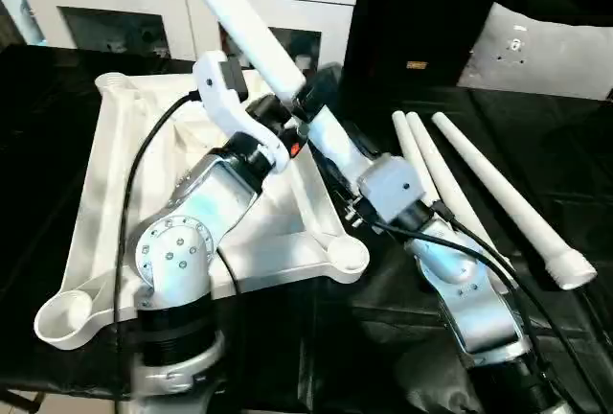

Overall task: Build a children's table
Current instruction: Pick table leg

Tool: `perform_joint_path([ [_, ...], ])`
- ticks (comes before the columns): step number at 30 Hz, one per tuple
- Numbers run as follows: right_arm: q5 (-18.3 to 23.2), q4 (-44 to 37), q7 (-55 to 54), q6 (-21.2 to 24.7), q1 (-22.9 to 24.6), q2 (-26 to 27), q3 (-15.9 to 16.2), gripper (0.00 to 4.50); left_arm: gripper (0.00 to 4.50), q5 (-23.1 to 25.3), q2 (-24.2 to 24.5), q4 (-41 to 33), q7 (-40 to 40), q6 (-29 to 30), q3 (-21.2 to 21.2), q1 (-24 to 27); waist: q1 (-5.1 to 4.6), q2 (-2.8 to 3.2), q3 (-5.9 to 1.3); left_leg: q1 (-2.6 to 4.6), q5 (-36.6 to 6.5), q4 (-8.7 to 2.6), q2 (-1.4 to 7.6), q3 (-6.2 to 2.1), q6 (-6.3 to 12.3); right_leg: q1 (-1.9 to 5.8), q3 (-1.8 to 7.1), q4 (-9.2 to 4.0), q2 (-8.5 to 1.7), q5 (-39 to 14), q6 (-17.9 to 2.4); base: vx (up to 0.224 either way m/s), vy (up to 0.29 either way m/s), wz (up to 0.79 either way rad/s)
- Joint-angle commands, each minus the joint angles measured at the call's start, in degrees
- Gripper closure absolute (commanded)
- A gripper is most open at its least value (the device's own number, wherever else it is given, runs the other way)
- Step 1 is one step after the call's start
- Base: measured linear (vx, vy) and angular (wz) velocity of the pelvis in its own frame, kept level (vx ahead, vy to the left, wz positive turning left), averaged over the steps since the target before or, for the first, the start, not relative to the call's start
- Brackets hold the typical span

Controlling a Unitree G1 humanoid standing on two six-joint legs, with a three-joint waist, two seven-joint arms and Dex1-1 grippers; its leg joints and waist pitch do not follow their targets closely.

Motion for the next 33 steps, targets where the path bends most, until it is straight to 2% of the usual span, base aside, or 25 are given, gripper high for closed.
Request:
perform_joint_path([
  [1, -0.14, 0.16, -0.17, -0.75, -0.76, -0.36, -0.48, 2.63, 1.53, 2.63, 1.73, -0.74, -3.02, -1.52, -3.64, 0.35, -0.24, -0.20, -3.81, -0.80, 2.94, -3.94, 2.84, -0.11, 4.39, 3.93, 2.66, -3.44, -4.13, -0.73, -10.47, 0.000, 0.000, 0.00],
  [3, -0.21, 0.92, -0.11, -1.47, -0.39, -0.60, -0.69, 2.63, 1.68, 8.92, 7.52, -0.61, -7.92, -6.82, -9.14, 1.04, -0.34, -0.11, -3.85, -0.75, 3.36, -4.00, 2.84, -0.15, 4.75, 3.87, 2.65, -3.37, -4.12, -0.62, -9.93, 0.000, 0.000, 0.00],
  [4, -0.18, 1.06, -0.14, -1.54, -0.31, -0.59, -0.74, 2.63, 1.68, 10.12, 8.74, -0.51, -8.88, -7.91, -10.30, 1.22, -0.49, 0.08, -3.85, -0.73, 3.68, -3.99, 2.91, -0.16, 4.58, 3.81, 2.62, -3.22, -4.18, -0.34, -10.07, 0.000, 0.000, 0.00],
  [5, -0.18, 1.07, -0.15, -1.54, -0.31, -0.59, -0.74, 2.63, 1.88, 10.21, 8.83, -0.50, -8.95, -7.99, -10.39, 1.23, -0.58, 0.14, -3.85, -0.73, 3.71, -3.99, 2.94, -0.14, 4.39, 3.84, 2.62, -3.20, -4.20, -0.09, -10.26, 0.000, 0.000, 0.00],
  [8, -0.22, 1.58, -0.31, -1.84, -0.15, -0.65, -0.69, 2.63, 2.11, 13.63, 11.69, 0.04, -10.63, -10.65, -13.10, 1.69, -0.85, 0.32, -3.88, -0.71, 3.63, -3.99, 3.01, -0.03, 3.37, 3.91, 2.64, -3.01, -4.23, 1.82, -11.93, 0.000, 0.000, 0.00],
  [12, -0.35, 2.00, -0.37, -2.01, -0.08, -0.76, -0.50, 2.63, 2.33, 16.19, 13.14, 0.77, -11.18, -12.44, -14.71, 1.84, -1.12, 0.13, -3.85, -0.91, 2.56, -4.05, 2.93, 0.01, 2.72, 4.20, 2.70, -3.12, -4.32, 1.35, -12.23, 0.000, 0.000, 0.00],
  [14, -0.39, 2.12, -0.39, -2.07, -0.02, -0.78, -0.43, 2.63, 2.40, 17.21, 13.79, 0.98, -11.50, -13.17, -15.54, 1.95, -1.18, 0.17, -3.79, -0.92, 1.17, -4.11, 2.93, 0.05, 2.20, 4.18, 2.75, -3.26, -4.31, -0.58, -11.83, 0.000, 0.000, 0.00],
  [21, -0.59, 3.11, -0.34, -2.54, -0.33, -1.01, -0.03, 2.63, 2.49, 20.80, 15.02, 2.09, -12.87, -16.57, -18.57, 2.46, -1.22, 0.23, -3.75, -0.89, 0.24, -4.17, 2.93, 0.11, 1.57, 3.97, 2.72, -3.35, -4.14, -1.55, -11.68, 0.000, 0.000, 0.00],
  [22, -0.59, 3.18, -0.34, -2.56, -0.35, -1.02, 0.00, 2.63, 2.50, 20.58, 14.87, 2.10, -12.87, -16.47, -18.49, 2.54, -1.20, 0.21, -3.73, -0.89, -0.36, -4.20, 2.92, 0.12, 1.41, 3.97, 2.73, -3.47, -4.17, -2.43, -11.48, 0.000, 0.000, 0.00],
  [25, -0.48, 3.45, -0.21, -2.40, -0.31, -0.92, 0.27, 2.63, 2.50, 13.57, 10.55, 1.45, -11.08, -12.34, -14.34, 3.17, -1.25, 0.15, -3.74, -1.00, -0.46, -4.16, 2.92, 0.19, 1.03, 3.97, 2.72, -3.45, -4.17, -2.58, -11.67, 0.000, 0.000, 0.00],
  [26, -0.48, 3.45, -0.21, -2.39, -0.30, -0.92, 0.28, 2.63, 2.52, 13.35, 10.41, 1.43, -11.00, -12.19, -14.19, 3.17, -1.22, 0.12, -3.75, -1.03, -0.44, -4.09, 2.82, 0.23, 0.87, 4.01, 2.70, -3.40, -4.14, -2.32, -11.95, 0.000, 0.000, 0.00],
  [27, -0.40, 3.47, -0.11, -2.23, -0.31, -0.83, 0.31, 2.63, 2.53, 9.77, 8.24, 1.30, -10.06, -10.25, -12.29, 3.21, -1.25, 0.07, -3.73, -1.04, -0.70, -4.11, 2.81, 0.28, 0.93, 3.99, 2.71, -3.48, -4.09, -2.43, -11.96, 0.000, 0.000, 0.00],
  [32, -0.36, 3.55, -0.06, -2.11, -0.37, -0.74, 0.35, 2.64, 2.61, 6.36, 5.40, 1.13, -9.19, -9.99, -10.79, 3.36, -1.20, 0.04, -3.66, -1.09, -2.02, -4.12, 2.80, 0.27, 1.64, 3.78, 2.63, -3.87, -3.99, -5.18, -11.22, 0.000, 0.000, 0.00],
  [33, -0.35, 3.54, -0.05, -2.00, -0.35, -0.71, 0.37, 2.64, 2.61, 4.36, 4.26, 1.31, -8.48, -9.71, -9.90, 3.38, -1.20, 0.03, -3.69, -1.09, -2.06, -4.10, 2.79, 0.26, 1.62, 3.80, 2.62, -3.84, -3.97, -5.28, -11.18, 0.000, 0.000, 0.00],
])
